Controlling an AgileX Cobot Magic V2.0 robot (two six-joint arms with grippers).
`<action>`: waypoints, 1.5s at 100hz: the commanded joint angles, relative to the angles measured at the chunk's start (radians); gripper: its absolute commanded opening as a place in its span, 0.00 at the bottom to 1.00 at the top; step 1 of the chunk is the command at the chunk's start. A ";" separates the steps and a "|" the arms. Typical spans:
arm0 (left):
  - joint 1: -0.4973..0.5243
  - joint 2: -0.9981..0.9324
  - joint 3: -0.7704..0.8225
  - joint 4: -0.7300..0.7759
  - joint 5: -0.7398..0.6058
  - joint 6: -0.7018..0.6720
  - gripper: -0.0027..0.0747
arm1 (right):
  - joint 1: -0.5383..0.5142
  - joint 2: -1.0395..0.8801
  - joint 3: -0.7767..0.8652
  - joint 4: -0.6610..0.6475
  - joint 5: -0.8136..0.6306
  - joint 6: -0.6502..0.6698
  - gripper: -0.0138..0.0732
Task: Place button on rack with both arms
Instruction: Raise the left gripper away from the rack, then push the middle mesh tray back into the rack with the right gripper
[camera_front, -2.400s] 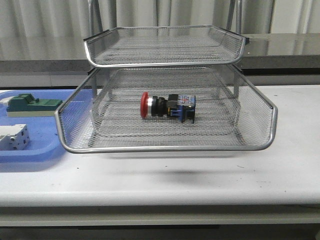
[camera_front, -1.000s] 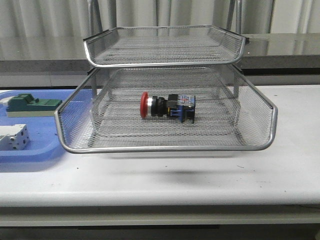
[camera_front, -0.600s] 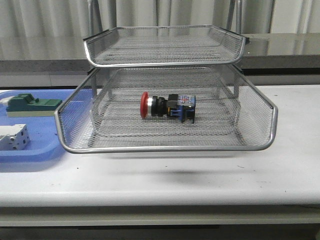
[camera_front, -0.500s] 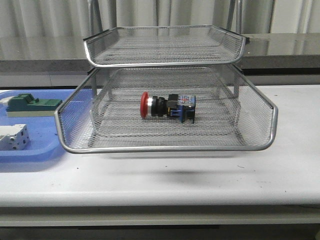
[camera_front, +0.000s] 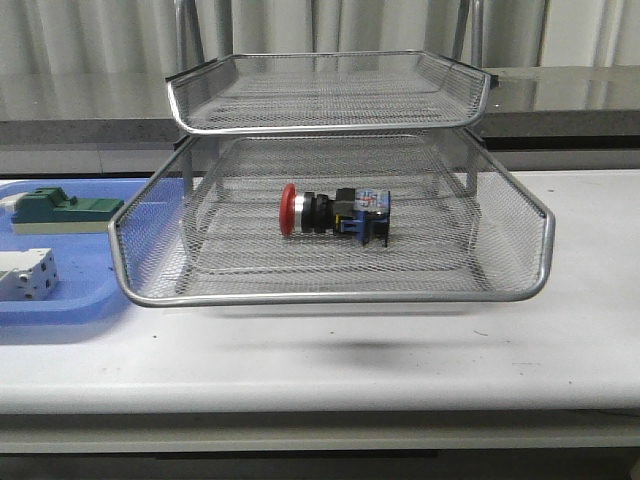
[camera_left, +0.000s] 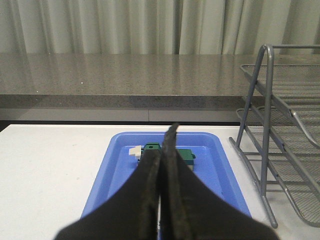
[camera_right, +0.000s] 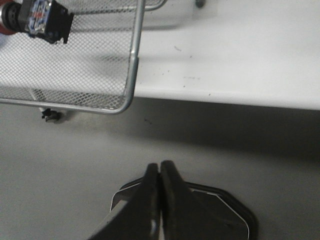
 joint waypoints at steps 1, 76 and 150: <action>0.001 0.006 -0.027 -0.008 -0.079 -0.008 0.01 | 0.002 0.052 -0.032 0.077 -0.031 -0.064 0.08; 0.001 0.006 -0.027 -0.008 -0.079 -0.008 0.01 | 0.455 0.414 -0.032 0.104 -0.370 -0.090 0.08; 0.001 0.006 -0.027 -0.008 -0.079 -0.008 0.01 | 0.519 0.596 -0.084 0.138 -0.740 -0.090 0.09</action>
